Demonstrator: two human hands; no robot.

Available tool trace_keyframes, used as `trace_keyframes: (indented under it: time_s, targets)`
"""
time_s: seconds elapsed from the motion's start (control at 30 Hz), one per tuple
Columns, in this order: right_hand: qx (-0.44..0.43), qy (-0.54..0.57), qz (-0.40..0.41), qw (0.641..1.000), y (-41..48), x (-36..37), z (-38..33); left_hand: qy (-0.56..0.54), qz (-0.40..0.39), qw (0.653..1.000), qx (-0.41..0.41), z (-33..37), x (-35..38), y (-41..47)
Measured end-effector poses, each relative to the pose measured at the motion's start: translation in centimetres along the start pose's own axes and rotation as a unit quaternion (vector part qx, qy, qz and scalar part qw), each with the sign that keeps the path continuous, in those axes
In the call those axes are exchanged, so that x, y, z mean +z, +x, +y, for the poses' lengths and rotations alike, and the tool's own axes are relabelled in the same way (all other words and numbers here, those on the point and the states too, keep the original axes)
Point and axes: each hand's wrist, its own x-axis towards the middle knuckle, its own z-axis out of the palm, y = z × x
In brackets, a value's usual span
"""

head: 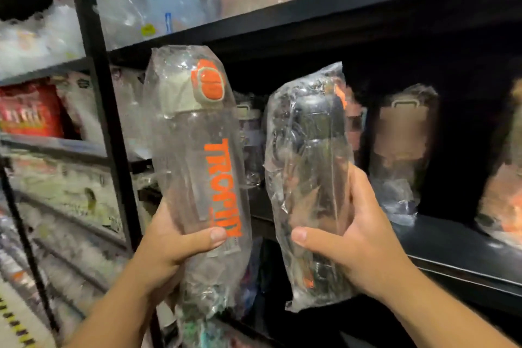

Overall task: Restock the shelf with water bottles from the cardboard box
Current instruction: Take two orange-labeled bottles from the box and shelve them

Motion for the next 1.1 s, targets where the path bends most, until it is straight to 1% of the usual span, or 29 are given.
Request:
trace_keyframes:
  time_s: [0.13,0.27,0.4,0.5,0.6,0.7,0.9,1.1]
  targets:
    - [0.012,-0.017,0.054,0.998,3.5,3.2,0.5,0.018,-0.044,0.999,-0.004,-1.6,-4.3,5.9]
    - [-0.005,-0.061,0.116,0.991,6.5,5.6,1.5,0.040,-0.076,0.996,0.007,-3.5,-6.9,10.8]
    - [-0.008,-0.106,0.171,0.979,8.8,7.4,3.0,0.033,-0.081,0.996,0.018,-5.7,-6.9,14.1]
    - [0.009,-0.139,0.192,0.971,9.9,8.5,4.2,0.031,-0.109,0.994,0.013,-6.9,-6.5,15.6]
    - [0.028,-0.154,0.214,0.964,10.5,9.0,5.3,0.057,-0.115,0.992,0.003,-8.3,-6.4,15.9]
    - [0.036,-0.155,0.229,0.960,11.1,8.7,6.5,0.091,-0.111,0.990,0.005,-9.6,-6.1,15.9]
    - [0.042,-0.167,0.221,0.960,12.1,8.5,8.5,0.157,-0.138,0.978,0.004,-11.4,-7.0,17.1]
    - [0.036,-0.166,0.220,0.961,12.3,8.7,8.6,0.200,-0.109,0.974,0.020,-11.7,-6.9,17.1]
